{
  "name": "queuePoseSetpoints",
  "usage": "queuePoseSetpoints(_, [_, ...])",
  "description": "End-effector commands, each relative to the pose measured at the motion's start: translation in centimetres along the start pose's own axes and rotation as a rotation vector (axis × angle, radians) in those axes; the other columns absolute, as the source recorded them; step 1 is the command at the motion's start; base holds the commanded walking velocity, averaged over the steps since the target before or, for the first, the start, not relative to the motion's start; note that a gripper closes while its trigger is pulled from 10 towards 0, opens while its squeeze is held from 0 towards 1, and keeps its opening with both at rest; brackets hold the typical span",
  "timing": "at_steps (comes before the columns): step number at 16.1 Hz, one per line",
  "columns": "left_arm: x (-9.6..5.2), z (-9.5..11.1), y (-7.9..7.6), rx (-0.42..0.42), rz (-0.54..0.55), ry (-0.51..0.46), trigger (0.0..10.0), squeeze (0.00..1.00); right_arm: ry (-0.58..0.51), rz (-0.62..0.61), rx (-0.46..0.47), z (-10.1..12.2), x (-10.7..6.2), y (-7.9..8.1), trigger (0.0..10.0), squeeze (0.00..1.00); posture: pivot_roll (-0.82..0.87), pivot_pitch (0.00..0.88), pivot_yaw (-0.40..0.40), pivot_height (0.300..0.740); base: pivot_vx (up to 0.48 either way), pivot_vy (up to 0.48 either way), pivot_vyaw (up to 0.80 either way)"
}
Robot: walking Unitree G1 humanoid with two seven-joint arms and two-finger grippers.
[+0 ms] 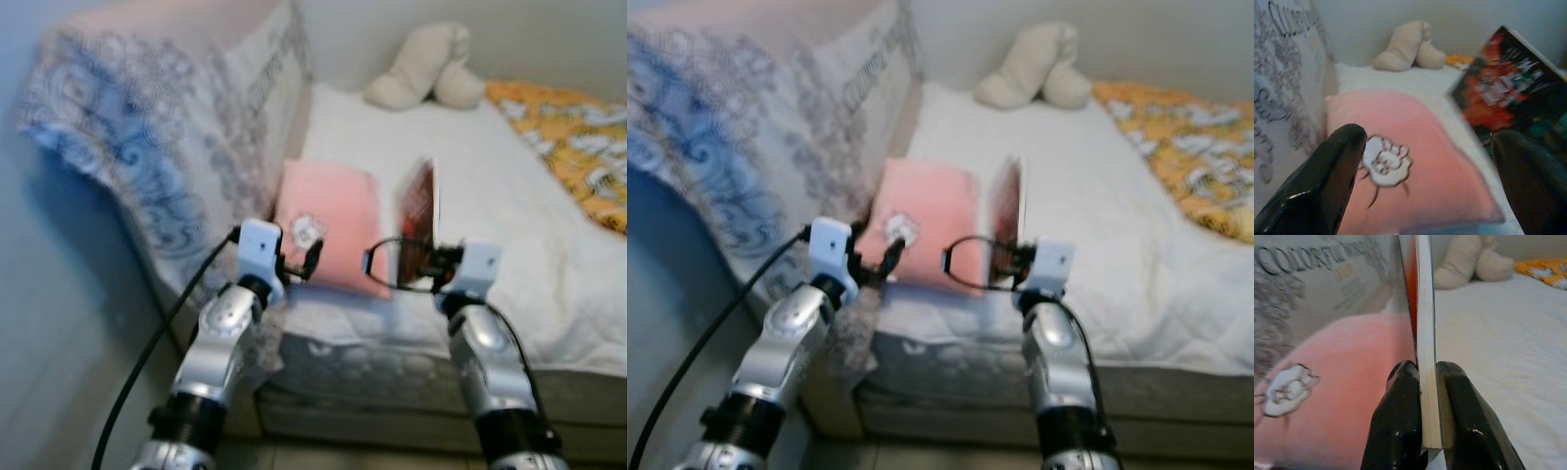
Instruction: Clean up the room
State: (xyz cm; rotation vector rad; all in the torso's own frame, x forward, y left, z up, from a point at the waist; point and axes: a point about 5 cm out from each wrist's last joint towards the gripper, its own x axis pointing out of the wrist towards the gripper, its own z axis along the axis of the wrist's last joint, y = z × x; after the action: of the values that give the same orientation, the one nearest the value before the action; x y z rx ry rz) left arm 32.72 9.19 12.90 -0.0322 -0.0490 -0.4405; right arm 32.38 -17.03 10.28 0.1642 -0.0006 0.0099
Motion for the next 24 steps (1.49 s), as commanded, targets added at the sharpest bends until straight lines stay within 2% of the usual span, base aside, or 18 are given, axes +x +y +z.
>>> queuePoseSetpoints(1, [0.1,0.4,-1.1,-0.005,-0.036,-0.026,10.0,0.00,-0.034,-0.017,-0.005,0.6,-0.3,-0.5,0.0,0.00,0.17,0.000,0.002,0.740,0.360,-0.315,0.00])
queuePoseSetpoints(4, [0.2,0.2,-2.3,-0.023,-0.089,-0.020,10.0,0.00,-0.030,-0.035,0.002,0.0,-0.8,-0.5,0.0,0.00,0.15,0.000,0.012,0.740,0.366,-0.307,0.00])
queuePoseSetpoints(7, [0.4,0.2,-2.5,-0.042,-0.089,-0.023,10.0,0.00,-0.048,-0.074,-0.005,0.5,-1.1,-1.3,0.0,0.00,0.14,0.000,0.021,0.740,0.368,-0.305,0.00])
queuePoseSetpoints(8, [0.5,0.2,-2.2,-0.057,-0.060,-0.021,10.0,0.00,-0.047,-0.082,-0.008,0.5,-1.2,-1.6,0.0,0.00,0.14,0.000,0.021,0.740,0.371,-0.300,0.00])
queuePoseSetpoints(10, [0.5,-0.4,-0.5,-0.060,0.090,0.019,10.0,0.00,-0.040,-0.089,-0.011,0.4,-1.3,-1.9,0.0,0.00,0.14,0.000,0.021,0.740,0.201,-0.131,0.00])
queuePoseSetpoints(14, [-0.1,-0.9,1.1,-0.013,0.195,0.054,10.0,0.00,-0.036,-0.085,-0.014,0.6,-0.9,-1.9,0.0,0.00,0.15,0.000,0.012,0.740,0.000,0.000,0.00])
queuePoseSetpoints(16, [-0.3,-0.9,1.3,-0.045,0.217,0.042,10.0,0.00,-0.031,-0.077,-0.017,0.6,-0.7,-1.7,0.0,0.00,0.16,0.000,0.003,0.740,0.480,0.000,0.00])
queuePoseSetpoints(24, [0.0,-0.5,0.8,-0.043,0.199,0.018,10.0,0.00,-0.035,-0.074,-0.017,1.0,0.1,-2.0,0.0,0.00,0.16,0.000,-0.001,0.740,0.480,0.000,0.00])
